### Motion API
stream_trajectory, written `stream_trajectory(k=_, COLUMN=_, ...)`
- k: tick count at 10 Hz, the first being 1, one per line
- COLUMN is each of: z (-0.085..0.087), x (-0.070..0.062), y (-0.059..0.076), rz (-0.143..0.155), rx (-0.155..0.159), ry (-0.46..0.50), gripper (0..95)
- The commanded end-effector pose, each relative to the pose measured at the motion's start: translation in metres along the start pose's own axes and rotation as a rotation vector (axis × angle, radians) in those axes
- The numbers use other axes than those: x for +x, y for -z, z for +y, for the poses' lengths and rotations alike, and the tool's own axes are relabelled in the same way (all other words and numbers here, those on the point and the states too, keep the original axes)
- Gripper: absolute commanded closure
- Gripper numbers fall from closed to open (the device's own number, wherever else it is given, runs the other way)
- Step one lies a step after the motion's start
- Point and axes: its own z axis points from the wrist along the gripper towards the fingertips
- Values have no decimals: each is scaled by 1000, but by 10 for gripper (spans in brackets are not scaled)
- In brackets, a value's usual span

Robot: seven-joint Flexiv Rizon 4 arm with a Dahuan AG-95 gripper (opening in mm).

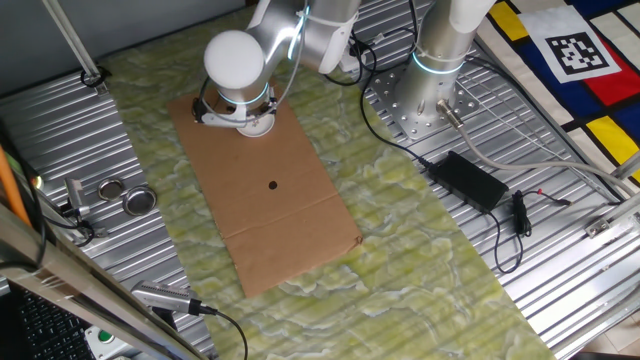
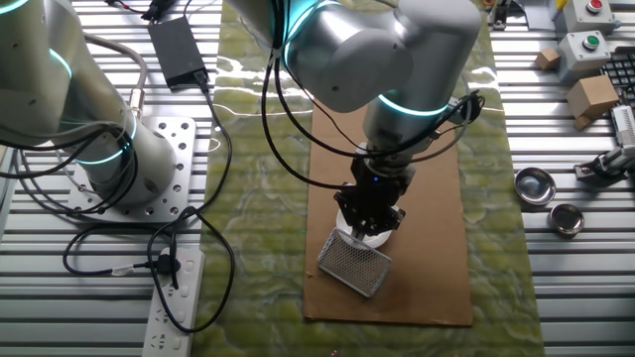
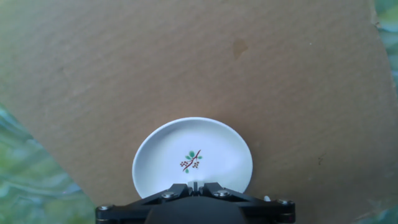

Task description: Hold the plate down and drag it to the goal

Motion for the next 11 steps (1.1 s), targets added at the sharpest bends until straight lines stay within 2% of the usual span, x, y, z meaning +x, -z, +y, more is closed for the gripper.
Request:
stream_trajectory(k=1, z=0, x=2, y=1, rz=8, rx=4, ry=1, gripper=950)
stream_trajectory(k=11, z=0, x=13, y=-3, rz=7, rx=4, ry=15, gripper=950)
